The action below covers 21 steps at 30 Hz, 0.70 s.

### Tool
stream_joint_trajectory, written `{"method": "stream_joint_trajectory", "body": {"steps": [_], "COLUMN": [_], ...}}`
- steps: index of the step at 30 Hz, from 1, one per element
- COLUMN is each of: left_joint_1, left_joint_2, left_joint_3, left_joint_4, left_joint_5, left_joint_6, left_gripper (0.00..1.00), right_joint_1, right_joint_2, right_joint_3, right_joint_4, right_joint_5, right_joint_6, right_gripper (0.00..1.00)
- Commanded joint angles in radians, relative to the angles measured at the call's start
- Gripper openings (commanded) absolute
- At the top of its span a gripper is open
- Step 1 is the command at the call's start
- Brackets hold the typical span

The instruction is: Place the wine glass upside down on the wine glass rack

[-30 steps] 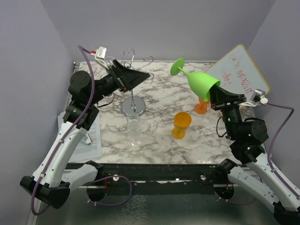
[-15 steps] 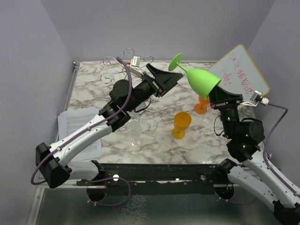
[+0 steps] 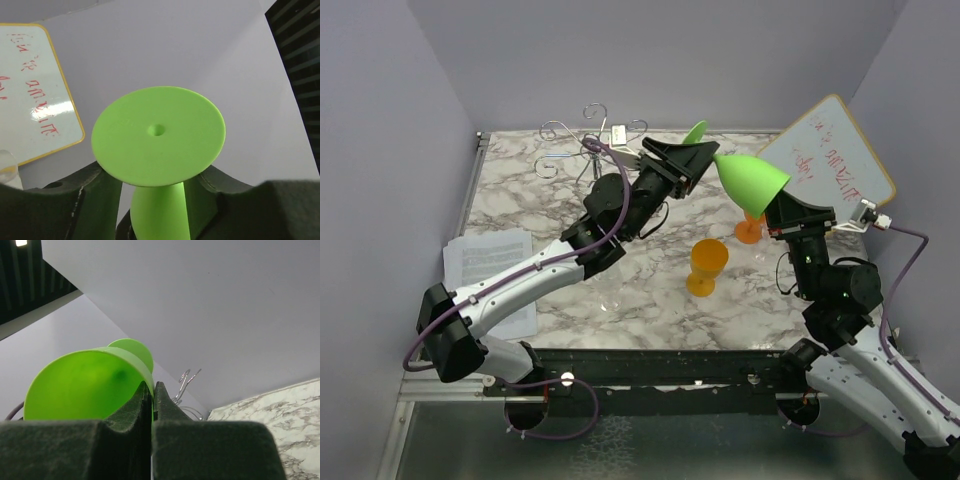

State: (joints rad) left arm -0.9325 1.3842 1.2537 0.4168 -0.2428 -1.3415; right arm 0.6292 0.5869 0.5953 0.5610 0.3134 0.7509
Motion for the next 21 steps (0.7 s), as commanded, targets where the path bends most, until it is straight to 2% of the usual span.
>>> {"method": "stream_joint_trajectory", "body": {"steps": [1, 3, 6, 7, 8, 9, 10, 12, 14, 16, 18, 21], "left_joint_1": [-0.01, -0.01, -0.011, -0.011, -0.011, -0.011, -0.011, -0.011, -0.01, -0.009, -0.008, -0.007], "left_joint_2": [0.012, 0.009, 0.005, 0.003, -0.001, -0.006, -0.013, -0.028, -0.046, -0.063, -0.074, -0.076], "left_joint_3": [0.026, 0.012, -0.002, -0.005, -0.01, -0.016, -0.026, -0.051, -0.073, -0.079, -0.08, -0.058], "left_joint_4": [0.05, 0.061, 0.074, 0.079, 0.083, 0.089, 0.095, 0.114, 0.139, 0.149, 0.154, 0.165], "left_joint_5": [-0.102, -0.121, -0.136, -0.138, -0.139, -0.142, -0.148, -0.162, -0.174, -0.194, -0.209, -0.154], "left_joint_6": [-0.052, -0.053, -0.039, -0.029, -0.013, 0.009, 0.032, 0.091, 0.177, 0.305, 0.412, 0.592], "left_gripper": [0.42, 0.3, 0.04, 0.0, 0.0, 0.0, 0.0, 0.0, 0.0, 0.0, 0.0, 0.0], "right_joint_1": [0.006, 0.007, 0.007, 0.008, 0.006, 0.007, 0.006, 0.006, 0.006, 0.007, 0.007, 0.007], "right_joint_2": [-0.009, -0.017, -0.039, -0.048, -0.06, -0.071, -0.087, -0.122, -0.155, -0.179, -0.2, -0.216], "right_joint_3": [-0.007, -0.01, -0.016, -0.011, -0.004, 0.003, 0.011, 0.029, 0.066, 0.114, 0.156, 0.206], "right_joint_4": [0.049, 0.04, 0.0, -0.027, -0.067, -0.115, -0.167, -0.294, -0.458, -0.622, -0.746, -0.915], "right_joint_5": [-0.047, -0.049, -0.055, -0.064, -0.07, -0.072, -0.065, -0.03, 0.009, 0.025, 0.024, 0.019], "right_joint_6": [-0.017, -0.022, -0.023, -0.03, -0.029, -0.028, -0.022, 0.011, 0.038, 0.042, 0.033, 0.015], "right_gripper": [0.01, 0.01, 0.01, 0.01, 0.03, 0.1, 0.21, 0.51, 0.72, 0.79, 0.82, 0.84]}}
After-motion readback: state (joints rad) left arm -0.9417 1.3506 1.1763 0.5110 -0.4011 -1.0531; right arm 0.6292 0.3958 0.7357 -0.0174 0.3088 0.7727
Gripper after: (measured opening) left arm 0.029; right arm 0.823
